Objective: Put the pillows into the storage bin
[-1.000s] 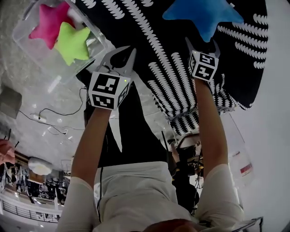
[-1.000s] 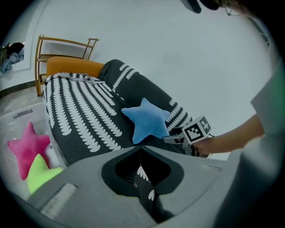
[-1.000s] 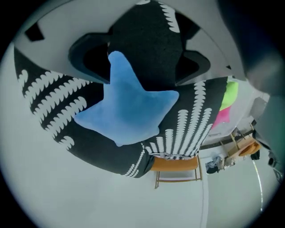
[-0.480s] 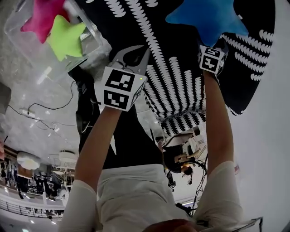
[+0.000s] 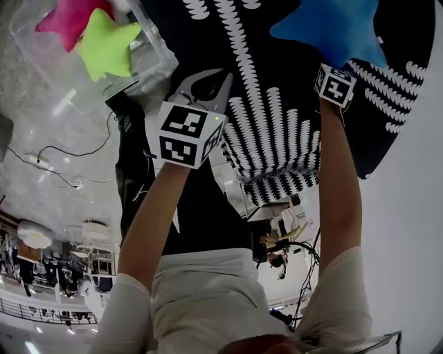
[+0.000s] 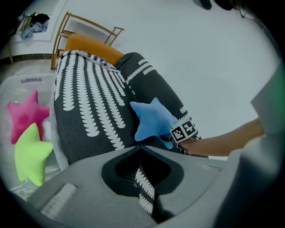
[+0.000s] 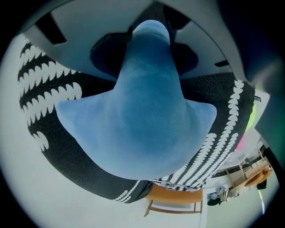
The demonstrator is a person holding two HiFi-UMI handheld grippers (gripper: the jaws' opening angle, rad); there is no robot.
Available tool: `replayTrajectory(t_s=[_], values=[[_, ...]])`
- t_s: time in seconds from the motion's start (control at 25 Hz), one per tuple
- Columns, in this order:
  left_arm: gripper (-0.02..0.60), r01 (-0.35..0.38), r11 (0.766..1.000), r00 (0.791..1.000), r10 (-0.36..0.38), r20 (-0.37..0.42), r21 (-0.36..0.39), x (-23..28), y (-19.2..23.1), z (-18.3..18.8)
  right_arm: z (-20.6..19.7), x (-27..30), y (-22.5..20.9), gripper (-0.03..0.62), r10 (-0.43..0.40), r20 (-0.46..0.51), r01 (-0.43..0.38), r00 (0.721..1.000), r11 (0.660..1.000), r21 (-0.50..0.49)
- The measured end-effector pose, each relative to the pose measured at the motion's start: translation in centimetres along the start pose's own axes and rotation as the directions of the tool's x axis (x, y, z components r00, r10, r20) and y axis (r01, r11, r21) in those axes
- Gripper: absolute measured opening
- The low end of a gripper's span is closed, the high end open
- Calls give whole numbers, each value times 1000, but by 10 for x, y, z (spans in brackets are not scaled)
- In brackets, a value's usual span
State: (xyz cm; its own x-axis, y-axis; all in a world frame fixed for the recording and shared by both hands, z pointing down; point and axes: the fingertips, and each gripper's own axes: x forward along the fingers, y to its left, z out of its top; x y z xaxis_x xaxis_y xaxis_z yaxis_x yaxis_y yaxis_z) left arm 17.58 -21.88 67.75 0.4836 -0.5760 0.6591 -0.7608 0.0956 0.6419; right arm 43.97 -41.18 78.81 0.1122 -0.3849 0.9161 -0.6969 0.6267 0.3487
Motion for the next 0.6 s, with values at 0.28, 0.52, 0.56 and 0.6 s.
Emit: replayTrajectory(t_s=[0.28,0.52,0.56,0.6], values=[[17,9,999,999,-8,32,-37,-24,1,14,27,-47,1,192,-2,107,-4,994,999,54],[17,9,999,998,-6,63,-40,-53,9,18,40,-77,22,193,8,143,-22,990,995,99],[17,10,999,998,-7,68,-42,-59,11,17,41,-83,27,192,12,152,-29,988,993,112],[17,11,999,997,-8,71,-42,-64,13,15,43,-88,32,192,18,162,-38,987,992,123]])
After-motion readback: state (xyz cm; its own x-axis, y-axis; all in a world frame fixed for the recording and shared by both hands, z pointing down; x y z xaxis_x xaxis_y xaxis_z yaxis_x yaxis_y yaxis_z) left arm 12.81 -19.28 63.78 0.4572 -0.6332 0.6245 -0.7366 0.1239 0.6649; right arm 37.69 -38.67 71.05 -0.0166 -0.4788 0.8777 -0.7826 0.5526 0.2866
